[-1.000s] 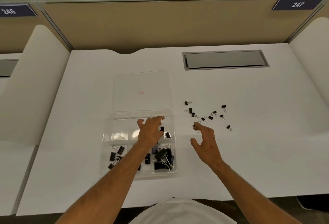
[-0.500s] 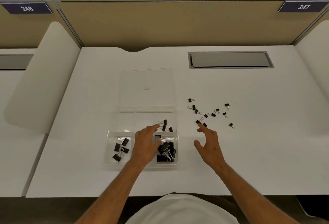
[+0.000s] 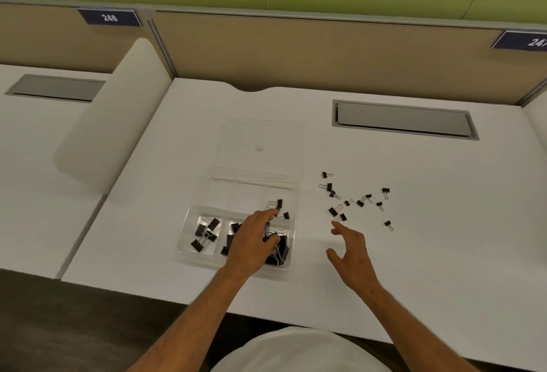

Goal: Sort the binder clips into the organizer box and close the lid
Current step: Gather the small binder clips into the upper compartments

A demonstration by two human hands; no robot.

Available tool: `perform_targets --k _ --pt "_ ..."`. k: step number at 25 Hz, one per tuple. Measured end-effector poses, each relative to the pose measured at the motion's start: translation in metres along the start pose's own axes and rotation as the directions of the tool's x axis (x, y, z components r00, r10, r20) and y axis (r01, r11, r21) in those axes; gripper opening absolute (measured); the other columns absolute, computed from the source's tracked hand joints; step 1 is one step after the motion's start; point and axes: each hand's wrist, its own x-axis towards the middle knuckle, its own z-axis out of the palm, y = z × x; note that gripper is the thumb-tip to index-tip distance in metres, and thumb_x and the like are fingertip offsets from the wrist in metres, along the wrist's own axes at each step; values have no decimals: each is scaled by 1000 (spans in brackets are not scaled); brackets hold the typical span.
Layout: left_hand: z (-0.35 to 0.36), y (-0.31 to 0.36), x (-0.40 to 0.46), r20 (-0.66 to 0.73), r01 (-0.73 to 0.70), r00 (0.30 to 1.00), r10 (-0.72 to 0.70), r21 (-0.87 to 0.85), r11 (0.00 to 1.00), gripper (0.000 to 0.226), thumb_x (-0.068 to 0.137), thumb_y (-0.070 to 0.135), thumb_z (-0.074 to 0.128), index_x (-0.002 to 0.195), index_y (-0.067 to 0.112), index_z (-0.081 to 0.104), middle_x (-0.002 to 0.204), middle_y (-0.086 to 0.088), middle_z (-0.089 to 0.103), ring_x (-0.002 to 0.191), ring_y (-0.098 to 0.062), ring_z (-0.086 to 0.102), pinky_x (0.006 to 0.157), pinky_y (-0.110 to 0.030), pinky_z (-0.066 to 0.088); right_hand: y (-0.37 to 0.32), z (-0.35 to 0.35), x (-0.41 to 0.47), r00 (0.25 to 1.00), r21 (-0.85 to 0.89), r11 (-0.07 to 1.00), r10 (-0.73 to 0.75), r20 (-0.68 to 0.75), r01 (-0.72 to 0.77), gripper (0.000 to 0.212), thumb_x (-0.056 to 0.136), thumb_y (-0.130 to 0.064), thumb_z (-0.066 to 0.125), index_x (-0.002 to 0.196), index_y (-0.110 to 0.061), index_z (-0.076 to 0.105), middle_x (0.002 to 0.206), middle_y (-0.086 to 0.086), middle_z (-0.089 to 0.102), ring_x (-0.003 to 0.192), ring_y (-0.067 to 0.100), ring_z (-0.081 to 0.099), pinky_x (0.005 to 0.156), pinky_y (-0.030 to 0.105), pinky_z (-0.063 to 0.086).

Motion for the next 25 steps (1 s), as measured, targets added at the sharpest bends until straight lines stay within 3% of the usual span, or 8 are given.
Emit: perform_targets --k 4,9,16,25 --pt "20 27 -7 -35 48 998 -50 -45 998 56 89 22 71 139 29 48 128 14 55 120 -5 49 107 -31 42 6 -32 3 998 4 998 -63 21 63 69 86 -8 68 146 -27 39 123 -13 54 119 2 35 87 6 36" --pt "54 57 -11 -56 78 995 -81 -44 996 58 88 28 72 140 31 47 135 16 52 128 -5 45 111 -32 36 30 -54 3 993 -19 995 -94 68 95 67 87 -12 68 146 -26 40 125 -13 53 121 1 33 86 6 34" --pt "82 72 -31 7 78 997 -78 20 997 58 90 32 69 141 36 43 131 18 51 124 -1 44 110 -29 36 48 -76 -6 991 15 995 -99 91 98 63 88 -12 69 144 -27 43 122 -12 55 120 2 35 90 -1 30" --pt "91 74 8 69 28 997 -31 50 998 58 91 31 68 142 33 42 129 17 50 117 1 45 100 -20 35 63 -85 -3 999 13 1000 9 46 -10 58 89 -13 68 140 -29 46 119 -14 57 119 -1 34 85 -2 33"
